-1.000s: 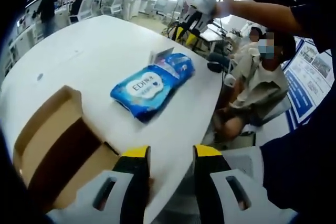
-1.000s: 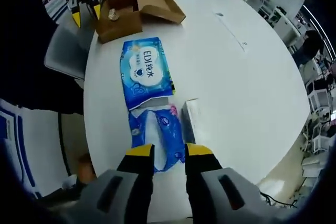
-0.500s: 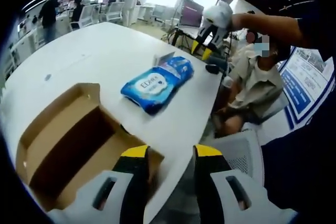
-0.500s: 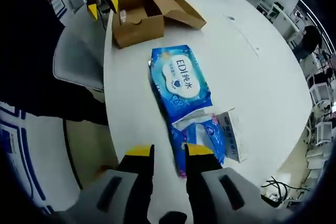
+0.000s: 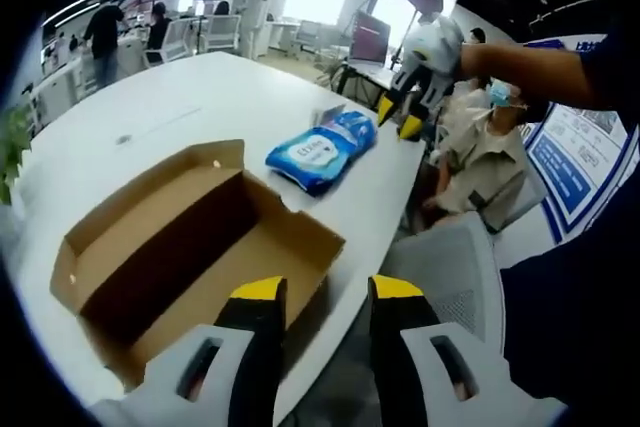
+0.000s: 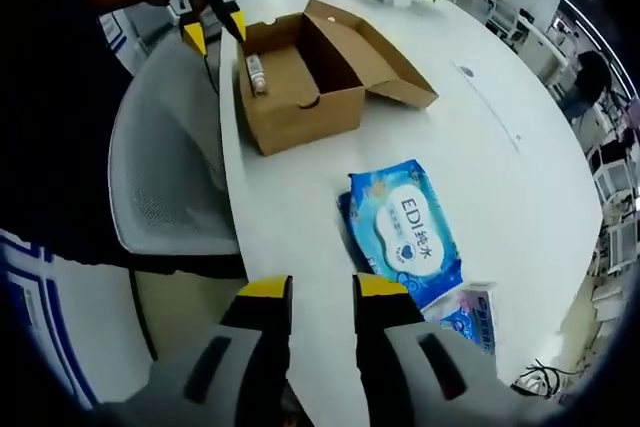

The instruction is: Operate the shoe box by opening the lid, removing the specified soft item, and placing it in the target area until the item is outside and the box remains undamaged.

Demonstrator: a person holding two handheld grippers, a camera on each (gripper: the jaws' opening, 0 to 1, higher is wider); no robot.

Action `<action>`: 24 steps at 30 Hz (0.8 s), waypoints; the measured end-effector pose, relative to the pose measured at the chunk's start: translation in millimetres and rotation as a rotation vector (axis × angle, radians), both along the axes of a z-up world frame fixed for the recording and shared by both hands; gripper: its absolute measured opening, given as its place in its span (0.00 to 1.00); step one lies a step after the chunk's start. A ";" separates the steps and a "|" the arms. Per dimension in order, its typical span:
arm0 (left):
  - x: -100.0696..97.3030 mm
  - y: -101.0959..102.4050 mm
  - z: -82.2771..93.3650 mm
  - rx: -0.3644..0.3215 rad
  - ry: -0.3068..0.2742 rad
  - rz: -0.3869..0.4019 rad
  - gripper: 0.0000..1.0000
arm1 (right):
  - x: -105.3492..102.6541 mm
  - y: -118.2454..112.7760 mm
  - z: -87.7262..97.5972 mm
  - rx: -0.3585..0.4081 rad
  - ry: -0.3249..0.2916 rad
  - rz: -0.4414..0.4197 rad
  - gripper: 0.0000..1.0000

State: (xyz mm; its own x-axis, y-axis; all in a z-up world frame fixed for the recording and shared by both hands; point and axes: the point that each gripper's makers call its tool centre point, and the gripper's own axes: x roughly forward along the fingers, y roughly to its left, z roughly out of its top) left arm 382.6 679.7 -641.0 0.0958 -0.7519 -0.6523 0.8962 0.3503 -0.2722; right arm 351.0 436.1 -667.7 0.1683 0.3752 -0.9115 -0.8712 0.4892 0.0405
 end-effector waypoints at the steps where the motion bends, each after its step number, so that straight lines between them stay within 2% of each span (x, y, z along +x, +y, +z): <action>1: 2.1 5.2 1.3 -0.002 -0.004 0.012 0.30 | 0.5 5.9 -1.1 0.003 0.002 0.004 0.21; 4: 6.4 20.4 4.0 -0.012 -0.008 0.034 0.30 | -0.3 30.4 -1.4 0.016 0.005 0.018 0.21; 12: 20.2 58.0 -6.4 -0.030 0.017 0.094 0.31 | 7.2 100.0 0.7 0.055 -0.003 0.065 0.21; 18: 27.9 75.8 -15.1 -0.021 0.026 0.111 0.30 | 9.9 156.7 4.5 0.100 0.002 0.138 0.18; 24: 31.7 86.5 -21.8 0.001 0.026 0.113 0.30 | 18.2 198.3 -2.7 0.127 0.010 0.200 0.18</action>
